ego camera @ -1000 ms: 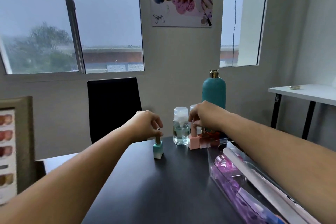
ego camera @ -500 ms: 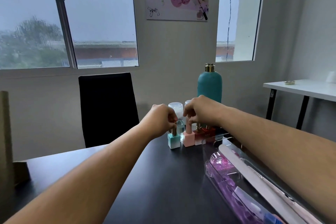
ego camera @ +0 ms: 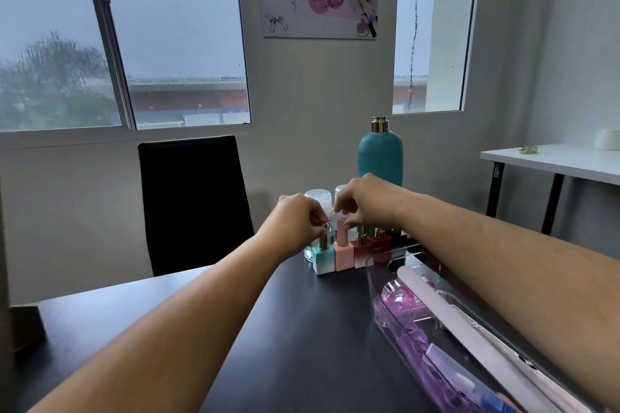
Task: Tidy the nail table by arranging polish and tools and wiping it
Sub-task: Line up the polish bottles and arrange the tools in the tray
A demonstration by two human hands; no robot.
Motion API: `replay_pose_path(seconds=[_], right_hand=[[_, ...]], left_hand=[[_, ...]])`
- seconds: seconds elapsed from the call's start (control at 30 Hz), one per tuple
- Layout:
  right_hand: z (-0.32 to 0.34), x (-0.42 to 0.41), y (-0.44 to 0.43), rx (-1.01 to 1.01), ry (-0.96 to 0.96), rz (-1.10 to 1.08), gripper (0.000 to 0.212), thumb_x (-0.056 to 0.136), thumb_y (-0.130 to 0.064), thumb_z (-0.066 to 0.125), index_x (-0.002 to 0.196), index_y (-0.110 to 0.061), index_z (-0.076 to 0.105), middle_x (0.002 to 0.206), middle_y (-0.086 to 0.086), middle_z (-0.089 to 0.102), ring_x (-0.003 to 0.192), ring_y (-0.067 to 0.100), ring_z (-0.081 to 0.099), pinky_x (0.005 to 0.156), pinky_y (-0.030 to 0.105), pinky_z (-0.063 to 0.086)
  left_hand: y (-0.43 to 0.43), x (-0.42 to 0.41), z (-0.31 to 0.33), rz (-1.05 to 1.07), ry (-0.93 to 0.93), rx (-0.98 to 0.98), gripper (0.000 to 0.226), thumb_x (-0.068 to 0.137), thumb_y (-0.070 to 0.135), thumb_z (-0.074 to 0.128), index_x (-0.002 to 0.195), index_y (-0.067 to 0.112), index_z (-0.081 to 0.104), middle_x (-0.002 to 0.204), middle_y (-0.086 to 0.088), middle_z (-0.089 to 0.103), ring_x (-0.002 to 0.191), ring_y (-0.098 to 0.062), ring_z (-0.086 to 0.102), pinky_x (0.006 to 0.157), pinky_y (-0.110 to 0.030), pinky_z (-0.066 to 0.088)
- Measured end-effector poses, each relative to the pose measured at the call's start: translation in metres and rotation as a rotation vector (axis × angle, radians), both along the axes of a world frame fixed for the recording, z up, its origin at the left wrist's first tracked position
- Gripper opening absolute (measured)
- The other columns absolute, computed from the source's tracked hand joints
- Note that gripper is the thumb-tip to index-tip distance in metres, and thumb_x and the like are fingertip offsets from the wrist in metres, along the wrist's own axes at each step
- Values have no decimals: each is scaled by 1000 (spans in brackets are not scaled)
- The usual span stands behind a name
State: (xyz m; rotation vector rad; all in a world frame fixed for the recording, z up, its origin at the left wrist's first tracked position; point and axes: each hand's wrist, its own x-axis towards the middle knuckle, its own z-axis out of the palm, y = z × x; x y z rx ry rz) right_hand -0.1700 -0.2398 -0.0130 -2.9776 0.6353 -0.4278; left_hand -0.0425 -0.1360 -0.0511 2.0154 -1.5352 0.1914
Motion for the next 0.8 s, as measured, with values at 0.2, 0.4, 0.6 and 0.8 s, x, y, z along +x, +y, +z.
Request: replay_pose_path(seconds=[0.2, 0.4, 0.6, 0.8], right_hand=[[8, -12, -9, 64, 56, -34, 26, 78, -15, 76, 104, -15, 72, 100, -1, 70, 91, 12, 64, 79, 22, 51], [0, -9, -9, 11, 49, -32, 18, 82, -4, 69, 96, -13, 73, 97, 2, 69, 91, 16, 66, 84, 26, 54], [-2, -6, -10, -6, 43, -45, 15, 82, -5, 69, 94, -13, 73, 97, 0, 68, 90, 16, 66, 85, 29, 54], [4, -11, -11, 16, 17, -45, 27, 82, -13, 71, 109, -13, 68, 108, 2, 68, 96, 13, 64, 90, 26, 52]], left_hand=[[2, 1, -4, 6, -4, -12, 11, 74, 12, 69, 84, 17, 71, 78, 3, 71, 72, -11, 61, 68, -19, 46], [0, 0, -7, 6, 10, -47, 11, 74, 12, 70, 83, 17, 71, 76, 3, 69, 69, -9, 58, 67, -17, 44], [-1, 2, -7, 9, 9, -34, 11, 74, 13, 70, 83, 18, 71, 76, 4, 69, 72, -10, 61, 68, -17, 45], [1, 4, -6, -13, 32, -19, 18, 73, 16, 74, 89, 20, 67, 67, 11, 64, 61, 0, 57, 62, -12, 44]])
